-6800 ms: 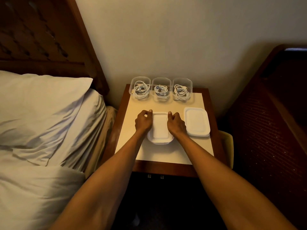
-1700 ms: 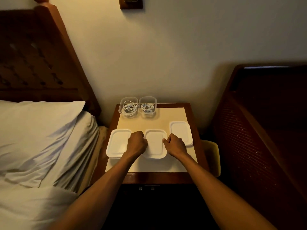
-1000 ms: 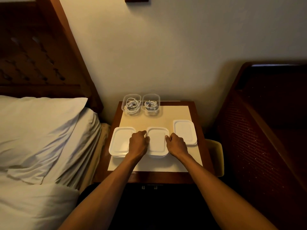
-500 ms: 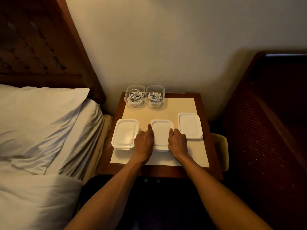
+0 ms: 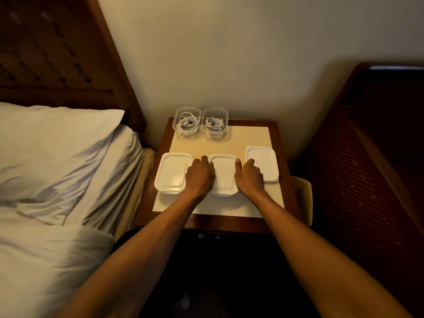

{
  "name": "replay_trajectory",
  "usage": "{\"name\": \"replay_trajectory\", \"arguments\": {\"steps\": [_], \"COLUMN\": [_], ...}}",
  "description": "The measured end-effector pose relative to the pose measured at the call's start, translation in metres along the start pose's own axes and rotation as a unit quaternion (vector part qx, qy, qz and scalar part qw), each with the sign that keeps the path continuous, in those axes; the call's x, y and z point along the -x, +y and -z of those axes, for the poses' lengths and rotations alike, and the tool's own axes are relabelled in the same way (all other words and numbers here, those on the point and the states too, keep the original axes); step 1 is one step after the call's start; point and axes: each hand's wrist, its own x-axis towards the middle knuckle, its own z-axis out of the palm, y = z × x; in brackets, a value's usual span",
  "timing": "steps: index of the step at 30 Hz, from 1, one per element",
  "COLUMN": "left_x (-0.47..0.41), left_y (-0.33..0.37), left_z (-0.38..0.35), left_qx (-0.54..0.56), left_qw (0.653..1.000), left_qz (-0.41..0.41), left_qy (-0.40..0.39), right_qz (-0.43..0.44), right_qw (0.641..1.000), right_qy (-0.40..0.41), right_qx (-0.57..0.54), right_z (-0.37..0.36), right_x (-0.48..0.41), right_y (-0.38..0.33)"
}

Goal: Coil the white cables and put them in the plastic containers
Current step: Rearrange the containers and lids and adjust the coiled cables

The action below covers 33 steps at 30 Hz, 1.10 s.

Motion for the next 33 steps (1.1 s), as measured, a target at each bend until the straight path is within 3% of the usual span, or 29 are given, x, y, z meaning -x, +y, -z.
{"name": "replay_trajectory", "arguments": {"steps": [5, 7, 14, 19, 24, 33], "left_x": [-0.041, -0.05, -0.057, -0.055, -0.046, 0.005], "left_y": [0.01, 0.015, 0.01, 0.015, 0.011, 0.011], "left_z": [-0.008, -0.014, -0.037, -0.035, -0.028, -0.018], "left_qx": [0.153, 0.168, 0.249, 0.224, 0.22, 0.049], "left_qw": [0.983, 0.977, 0.949, 0.956, 0.964, 0.998], "left_qz": [0.102, 0.128, 0.195, 0.186, 0.145, 0.042], "left_qy": [-0.008, -0.014, 0.022, 0.034, 0.032, 0.012], "right_qz": [-0.003, -0.015, 0.008, 0.018, 0.019, 0.041], "right_qw": [0.998, 0.997, 0.984, 0.975, 0.986, 0.987], "right_qy": [-0.007, -0.004, 0.113, 0.157, 0.121, 0.1], "right_qx": [-0.056, -0.075, -0.141, -0.154, -0.117, -0.117], "right_z": [-0.005, -0.011, -0.034, -0.041, -0.031, -0.018], "right_x": [-0.025, -0.033, -0.044, -0.036, -0.026, 0.009], "right_y": [-0.018, -0.021, -0.016, -0.014, -0.015, 0.0]}}
